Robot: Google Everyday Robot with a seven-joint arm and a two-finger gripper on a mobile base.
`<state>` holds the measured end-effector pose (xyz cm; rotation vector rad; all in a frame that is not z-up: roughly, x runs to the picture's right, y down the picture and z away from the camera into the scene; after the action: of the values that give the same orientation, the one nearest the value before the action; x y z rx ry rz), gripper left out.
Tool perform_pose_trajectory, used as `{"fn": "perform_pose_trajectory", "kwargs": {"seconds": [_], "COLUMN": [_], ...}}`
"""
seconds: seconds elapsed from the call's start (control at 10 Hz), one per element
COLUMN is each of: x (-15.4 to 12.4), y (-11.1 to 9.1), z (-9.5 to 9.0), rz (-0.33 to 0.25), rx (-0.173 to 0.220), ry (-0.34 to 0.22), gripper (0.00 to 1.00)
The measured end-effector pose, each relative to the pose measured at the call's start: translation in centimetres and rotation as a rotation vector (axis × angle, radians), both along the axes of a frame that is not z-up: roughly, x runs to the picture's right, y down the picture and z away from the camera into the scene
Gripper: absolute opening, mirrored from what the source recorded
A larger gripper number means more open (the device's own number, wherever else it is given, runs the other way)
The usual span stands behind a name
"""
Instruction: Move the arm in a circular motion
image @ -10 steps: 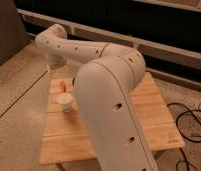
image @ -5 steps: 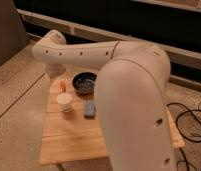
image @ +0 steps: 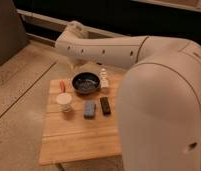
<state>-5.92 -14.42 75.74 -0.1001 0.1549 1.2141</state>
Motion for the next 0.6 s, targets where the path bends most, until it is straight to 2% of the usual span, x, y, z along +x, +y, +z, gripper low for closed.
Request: {"fn": "perform_pose_trajectory", "kwargs": {"seconds": [0.2, 0.3, 0.4, 0.6], "x": [2.5, 2.7, 1.8, -1.2], "y": [-3.0, -3.8, -4.8, -5.7], "z": [1.2, 1.7, 2.8, 4.3], "rz": [0.09, 0.114, 0.14, 0.132], "rx": [0.023, 0.023, 0.017, 0.001], "ry": [0.054, 0.06, 0.054, 0.024], "gripper": [0.65, 0.65, 0.65, 0.65]}}
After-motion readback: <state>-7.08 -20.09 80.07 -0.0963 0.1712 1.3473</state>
